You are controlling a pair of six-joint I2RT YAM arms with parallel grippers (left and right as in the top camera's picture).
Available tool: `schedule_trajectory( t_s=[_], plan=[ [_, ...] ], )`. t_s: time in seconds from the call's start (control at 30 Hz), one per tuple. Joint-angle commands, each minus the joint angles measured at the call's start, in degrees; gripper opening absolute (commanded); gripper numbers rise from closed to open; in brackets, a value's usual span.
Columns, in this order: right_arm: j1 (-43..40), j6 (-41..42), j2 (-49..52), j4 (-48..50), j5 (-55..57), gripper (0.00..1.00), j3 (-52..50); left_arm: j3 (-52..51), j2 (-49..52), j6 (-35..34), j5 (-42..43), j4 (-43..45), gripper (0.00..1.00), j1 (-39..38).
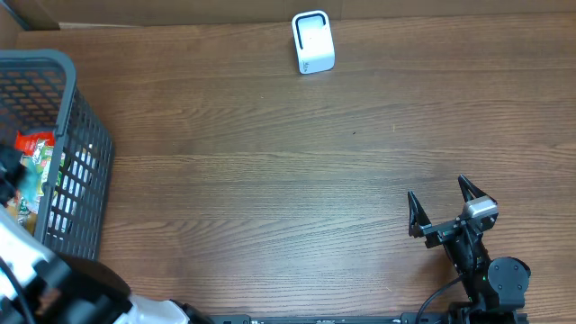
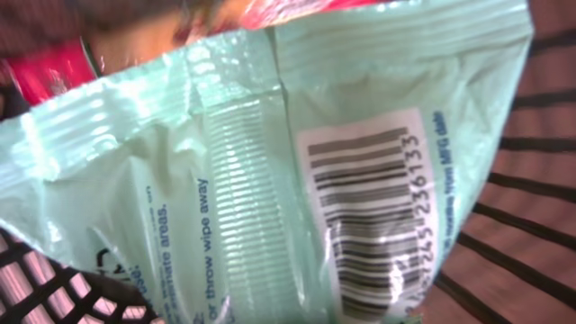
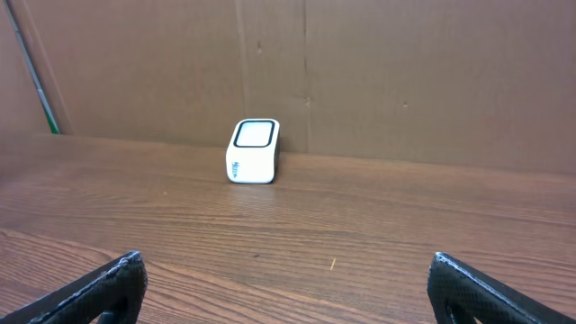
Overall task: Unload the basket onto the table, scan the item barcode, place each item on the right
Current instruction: 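Grasp the teal pouch with the left gripper and place it on the table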
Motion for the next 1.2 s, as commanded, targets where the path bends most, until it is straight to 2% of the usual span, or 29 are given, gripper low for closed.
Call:
schedule_trajectory(
  t_s=[0.0,0.13,0.23,0.4,0.57,0.77,0.97,1.17],
  plan=[
    [0.37,-0.24,-0.46,0.33,-0.22,1.0,-0.61,7.43,-6.99,4.26,5.77,-1.51,0.04,-2.69],
    [0.37,-0.24,-0.46,0.33,-0.2,1.0,-0.61,10.8,-12.72,9.25,11.34,-2.32,0.04,-7.69],
    [0.37,-0.24,-0.46,0.33,-0.22,1.0,-0.61,10.82,-17.81,14.23,14.8,-2.75,0.04,-15.28],
    [0.37,-0.24,-0.46,0.33,-0.22,1.0,-0.61,10.69,-19.74,18.53,14.43,-7.87,0.04,-29.42],
    [0.37,-0.24,-0.46,0.33,-0.22,1.0,-0.61,4.48,-18.08,18.27,12.81,-10.82,0.04,-43.06],
    [0.37,-0.24,-0.46,0.33,-0.22,1.0,-0.61,-12.52,-16.02,11.74,8.72,-4.87,0.04,-53.77],
    [0.37,-0.24,-0.46,0.33,-0.22,1.0,-0.61,-31.17,-13.46,3.39,8.37,10.99,0.04,-60.92],
    [0.37,-0.24,-0.46,0.33,-0.22,1.0,-0.61,-41.44,-7.67,-3.89,8.33,23.5,0.04,-67.43]
  ],
)
